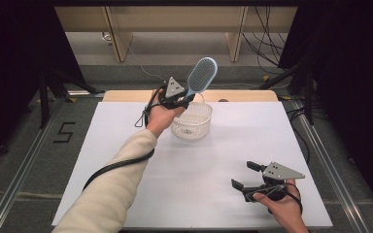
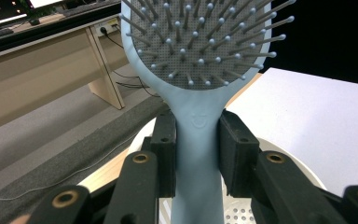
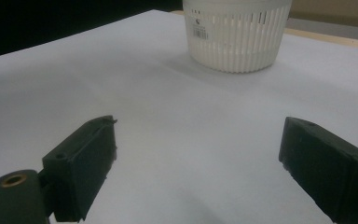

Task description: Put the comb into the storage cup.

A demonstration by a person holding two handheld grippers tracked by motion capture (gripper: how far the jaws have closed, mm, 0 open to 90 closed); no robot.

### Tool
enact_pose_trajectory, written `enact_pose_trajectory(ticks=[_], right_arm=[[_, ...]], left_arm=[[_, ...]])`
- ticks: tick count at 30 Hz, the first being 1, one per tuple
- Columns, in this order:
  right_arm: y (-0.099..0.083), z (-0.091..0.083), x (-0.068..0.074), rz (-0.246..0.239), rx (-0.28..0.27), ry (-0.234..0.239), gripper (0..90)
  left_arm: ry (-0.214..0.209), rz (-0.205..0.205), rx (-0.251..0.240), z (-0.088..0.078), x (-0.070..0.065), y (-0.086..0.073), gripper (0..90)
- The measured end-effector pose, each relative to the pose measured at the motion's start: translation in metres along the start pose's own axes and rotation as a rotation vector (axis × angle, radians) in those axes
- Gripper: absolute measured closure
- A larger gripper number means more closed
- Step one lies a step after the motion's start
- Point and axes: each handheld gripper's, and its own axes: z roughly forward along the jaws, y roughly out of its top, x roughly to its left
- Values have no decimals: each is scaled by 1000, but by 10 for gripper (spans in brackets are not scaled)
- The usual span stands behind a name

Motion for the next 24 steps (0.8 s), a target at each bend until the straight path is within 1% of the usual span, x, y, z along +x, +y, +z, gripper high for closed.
enact_pose_trajectory(ticks=[14,22,24], right_arm=[[0,0,0,0,0,1,118],[0,0,0,-1,1,3,118],[0,0,0,0,2,3,118]], left_arm=[[-1,0,6,2,0,-3,695],[-1,10,11,4,1,-6,695],[-1,8,12,5,1,-6,696]])
